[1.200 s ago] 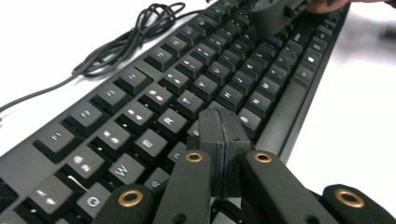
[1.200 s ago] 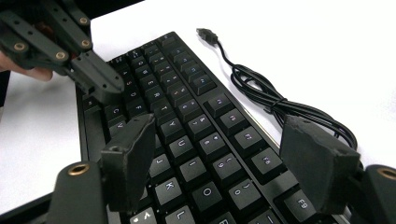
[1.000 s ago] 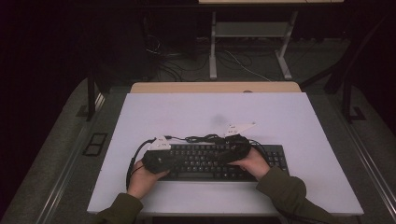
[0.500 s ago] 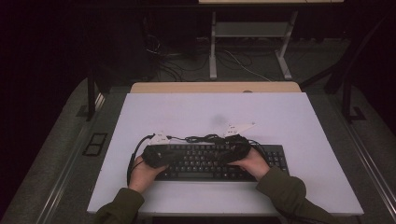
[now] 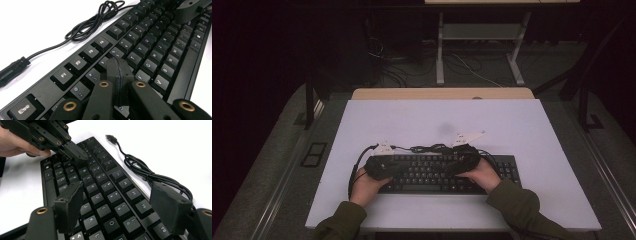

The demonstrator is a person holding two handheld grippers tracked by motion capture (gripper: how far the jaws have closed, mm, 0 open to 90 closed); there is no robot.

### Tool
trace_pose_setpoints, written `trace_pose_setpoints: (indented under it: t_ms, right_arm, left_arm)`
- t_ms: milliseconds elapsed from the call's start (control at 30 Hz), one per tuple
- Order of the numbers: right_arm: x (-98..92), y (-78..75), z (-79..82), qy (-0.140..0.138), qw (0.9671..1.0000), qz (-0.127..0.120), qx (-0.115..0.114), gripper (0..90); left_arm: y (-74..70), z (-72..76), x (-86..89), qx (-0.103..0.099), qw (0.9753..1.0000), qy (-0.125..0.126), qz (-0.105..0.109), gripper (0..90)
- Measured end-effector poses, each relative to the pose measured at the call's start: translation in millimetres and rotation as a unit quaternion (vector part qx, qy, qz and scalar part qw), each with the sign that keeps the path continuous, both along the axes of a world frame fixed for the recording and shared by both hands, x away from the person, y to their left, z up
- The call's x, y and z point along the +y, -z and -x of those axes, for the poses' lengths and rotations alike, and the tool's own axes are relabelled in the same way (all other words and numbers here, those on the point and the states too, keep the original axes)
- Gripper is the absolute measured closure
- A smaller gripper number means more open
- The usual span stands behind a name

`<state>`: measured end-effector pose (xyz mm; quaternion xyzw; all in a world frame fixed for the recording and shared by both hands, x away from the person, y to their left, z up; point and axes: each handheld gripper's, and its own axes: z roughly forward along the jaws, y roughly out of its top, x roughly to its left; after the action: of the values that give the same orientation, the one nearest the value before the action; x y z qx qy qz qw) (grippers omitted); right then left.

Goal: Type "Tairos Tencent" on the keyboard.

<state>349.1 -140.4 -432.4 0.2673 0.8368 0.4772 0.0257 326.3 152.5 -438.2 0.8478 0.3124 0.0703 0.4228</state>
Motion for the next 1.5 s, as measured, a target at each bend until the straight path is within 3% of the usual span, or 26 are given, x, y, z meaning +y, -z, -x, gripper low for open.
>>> trace_pose_setpoints:
  t_ms: [433,600,900,1167,1500]
  right_arm:
    - [-0.4,-1.1,0.3,0.0,1.0,-0.003,-0.001,27.5]
    - [1.7,-2.4,2.5,-0.009,1.0,-0.003,0.001,36.9]
    - [12.3,-6.0,12.9,-0.044,0.999,-0.008,0.007,70.7]
    - [25.8,-0.6,21.5,-0.081,0.9964,0.016,0.021,89.2]
    - [33.8,3.4,26.2,-0.101,0.994,0.033,0.024,89.4]
  left_arm:
    - [-4.7,1.5,2.7,-0.006,0.9999,-0.002,0.008,89.3]
    - [-7.8,2.9,4.5,-0.007,0.9998,-0.005,0.017,88.9]
    - [-13.4,5.4,7.2,-0.011,0.9991,-0.022,0.034,67.2]
    - [-13.6,7.4,6.2,-0.006,0.9988,-0.027,0.04,47.1]
    - [-12.6,8.2,5.7,-0.007,0.998,-0.036,0.052,29.2]
